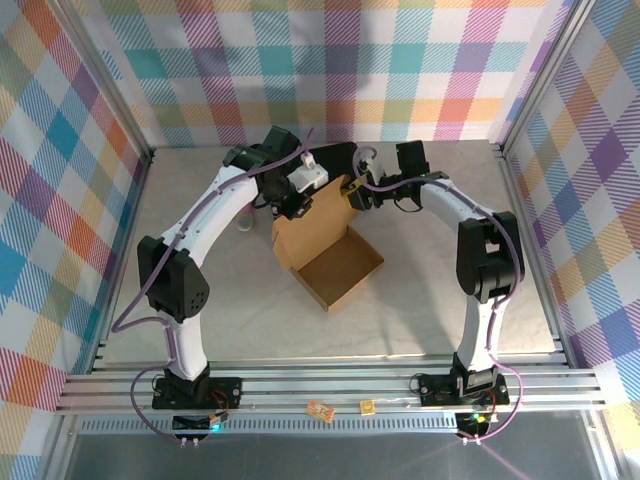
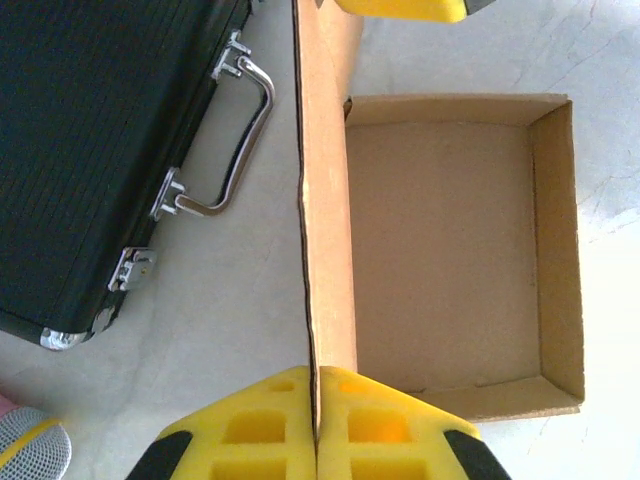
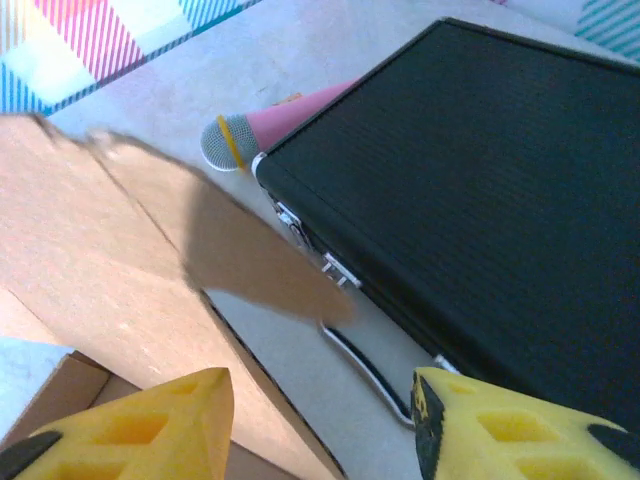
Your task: Fold the paper box
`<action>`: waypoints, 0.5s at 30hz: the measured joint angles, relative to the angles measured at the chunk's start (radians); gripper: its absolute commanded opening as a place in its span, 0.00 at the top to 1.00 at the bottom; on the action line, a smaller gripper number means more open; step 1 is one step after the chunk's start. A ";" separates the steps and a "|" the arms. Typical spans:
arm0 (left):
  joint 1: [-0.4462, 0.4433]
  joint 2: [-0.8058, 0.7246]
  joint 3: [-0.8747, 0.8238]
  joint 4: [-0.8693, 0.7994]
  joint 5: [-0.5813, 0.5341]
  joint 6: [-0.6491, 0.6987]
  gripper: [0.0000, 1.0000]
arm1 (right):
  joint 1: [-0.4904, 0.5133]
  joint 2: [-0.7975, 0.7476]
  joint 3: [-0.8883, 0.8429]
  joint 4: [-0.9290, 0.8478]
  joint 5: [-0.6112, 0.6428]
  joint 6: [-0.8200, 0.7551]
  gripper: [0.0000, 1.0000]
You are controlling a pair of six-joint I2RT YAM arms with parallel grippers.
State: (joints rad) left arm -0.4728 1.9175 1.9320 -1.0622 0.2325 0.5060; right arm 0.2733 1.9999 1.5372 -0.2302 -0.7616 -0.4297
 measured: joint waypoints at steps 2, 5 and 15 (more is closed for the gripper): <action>0.003 0.010 0.010 0.003 0.003 0.000 1.00 | 0.008 0.006 0.010 -0.014 0.002 -0.011 0.69; 0.009 0.017 0.016 0.010 0.002 0.000 1.00 | 0.024 0.006 0.010 -0.039 0.012 -0.023 0.76; 0.013 0.032 0.020 0.022 -0.012 -0.023 1.00 | 0.055 0.006 0.010 -0.038 0.111 -0.023 1.00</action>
State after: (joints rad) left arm -0.4599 1.9499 1.9518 -1.0401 0.2207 0.4828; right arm 0.3279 2.0056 1.5467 -0.2684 -0.6502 -0.4526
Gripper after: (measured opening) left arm 0.061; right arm 0.052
